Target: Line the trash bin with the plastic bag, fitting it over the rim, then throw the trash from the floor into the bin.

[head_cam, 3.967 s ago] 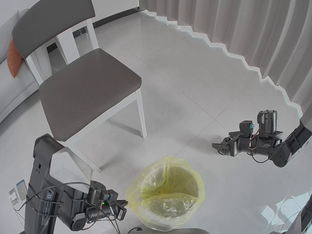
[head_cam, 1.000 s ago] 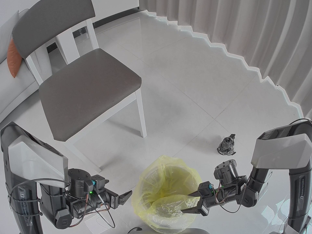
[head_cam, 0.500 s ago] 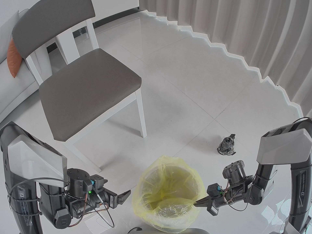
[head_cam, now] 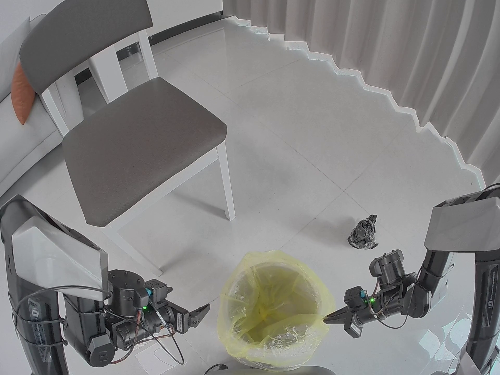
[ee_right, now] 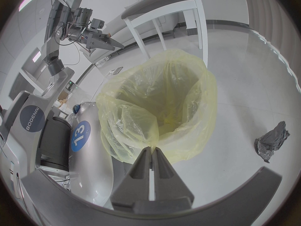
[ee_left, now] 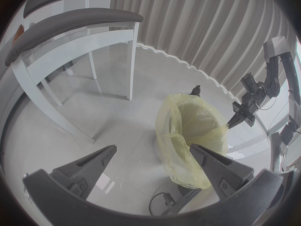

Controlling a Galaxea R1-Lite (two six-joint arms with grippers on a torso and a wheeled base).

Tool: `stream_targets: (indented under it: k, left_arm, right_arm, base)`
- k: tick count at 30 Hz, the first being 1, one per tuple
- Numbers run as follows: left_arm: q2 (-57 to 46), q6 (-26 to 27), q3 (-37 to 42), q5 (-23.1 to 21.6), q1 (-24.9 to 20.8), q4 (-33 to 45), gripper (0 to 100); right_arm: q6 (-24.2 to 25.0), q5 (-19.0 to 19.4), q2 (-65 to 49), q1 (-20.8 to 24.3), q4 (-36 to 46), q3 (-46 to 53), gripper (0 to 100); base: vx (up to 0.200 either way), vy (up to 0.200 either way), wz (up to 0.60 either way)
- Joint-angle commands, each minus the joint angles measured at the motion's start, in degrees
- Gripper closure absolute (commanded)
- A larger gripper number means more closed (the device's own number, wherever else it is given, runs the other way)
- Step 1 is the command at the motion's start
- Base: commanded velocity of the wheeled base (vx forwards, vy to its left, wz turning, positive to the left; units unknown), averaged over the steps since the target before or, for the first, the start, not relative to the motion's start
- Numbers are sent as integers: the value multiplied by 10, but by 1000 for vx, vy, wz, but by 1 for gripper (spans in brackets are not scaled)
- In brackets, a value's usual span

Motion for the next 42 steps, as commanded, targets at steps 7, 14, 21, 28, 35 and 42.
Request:
stream_targets:
  k: [7,14,21,28,35,42]
  left_arm:
    - [8,-4,-10,-1,-1,-10,0]
    - [11,-11,-13,-1,-2,-10,0]
    - [15,-12,-19,-1,-8,-10,0]
    - [14,-14,-22,1,-24,-10,0]
    - [5,-32,-26,18,-36,-10,0]
    - [-5,-33,-24,18,-36,-10,0]
  right_arm:
    - [-15,-1,-2,30,-10,59,100]
    - [-31,-4,8,26,-54,114,100]
    - [-39,-48,53,27,-108,125,100]
    - [-37,-93,62,41,-106,91,100]
    - [-37,-93,67,43,-100,77,100]
    - [-35,-68,47,41,-105,92,0]
  base:
    - [0,0,0]
    - [0,0,0]
    - [0,0,0]
    - [0,0,0]
    - [0,0,0]
    - [0,0,0]
